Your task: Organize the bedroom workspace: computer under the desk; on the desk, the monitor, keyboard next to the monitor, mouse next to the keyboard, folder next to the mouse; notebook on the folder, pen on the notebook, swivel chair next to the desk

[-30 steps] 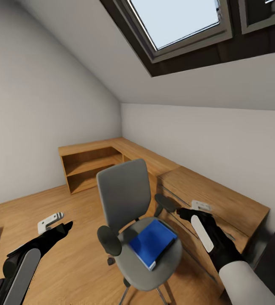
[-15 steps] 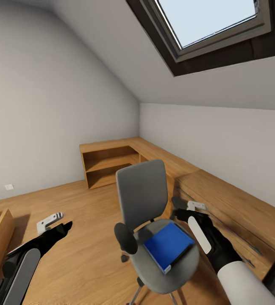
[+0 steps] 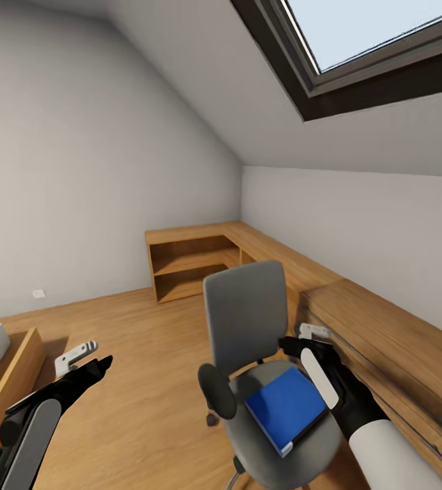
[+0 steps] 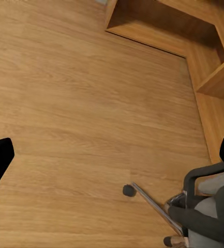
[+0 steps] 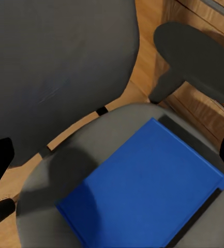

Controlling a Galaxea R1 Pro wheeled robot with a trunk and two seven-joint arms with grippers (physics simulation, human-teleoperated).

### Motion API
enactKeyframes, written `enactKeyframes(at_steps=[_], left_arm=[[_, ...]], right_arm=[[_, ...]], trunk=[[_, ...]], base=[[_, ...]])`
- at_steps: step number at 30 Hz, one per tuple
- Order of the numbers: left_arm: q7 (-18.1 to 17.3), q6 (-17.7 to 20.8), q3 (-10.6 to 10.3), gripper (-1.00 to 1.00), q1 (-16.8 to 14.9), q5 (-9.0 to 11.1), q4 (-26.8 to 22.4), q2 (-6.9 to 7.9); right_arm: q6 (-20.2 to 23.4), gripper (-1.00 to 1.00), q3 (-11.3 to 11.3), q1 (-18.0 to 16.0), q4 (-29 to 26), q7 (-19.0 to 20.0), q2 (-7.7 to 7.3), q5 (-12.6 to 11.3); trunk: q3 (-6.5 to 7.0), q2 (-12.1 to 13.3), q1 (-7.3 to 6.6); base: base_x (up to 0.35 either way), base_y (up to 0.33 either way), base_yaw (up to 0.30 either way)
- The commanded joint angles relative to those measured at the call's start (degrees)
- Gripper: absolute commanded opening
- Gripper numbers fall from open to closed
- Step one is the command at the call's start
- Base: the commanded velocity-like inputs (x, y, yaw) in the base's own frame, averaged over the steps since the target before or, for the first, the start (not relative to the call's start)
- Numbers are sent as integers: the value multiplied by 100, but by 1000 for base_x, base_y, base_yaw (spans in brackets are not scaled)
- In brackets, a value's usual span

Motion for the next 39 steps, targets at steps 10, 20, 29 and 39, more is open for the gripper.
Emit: enactKeyframes(at_steps=[10, 20, 29, 39], left_arm=[[48, 17, 22, 100, -5, 67, -18, -9], [59, 17, 212, 100, -5, 85, -34, -26], [60, 1, 313, 100, -5, 96, -42, -35], [60, -2, 319, 100, -5, 96, -42, -35]], right_arm=[[1, 100, 42, 17, -5, -55, -8, -64], [10, 100, 75, 21, -13, -34, -1, -75], [15, 100, 73, 21, -15, -32, -7, -80], [13, 100, 77, 21, -14, -33, -8, -78]], trunk=[[-7, -4, 3], [-79, -164, 91], [-241, -525, 289], [-420, -926, 508]], base=[[113, 0, 7], [8, 0, 0], [0, 0, 0], [0, 0, 0]])
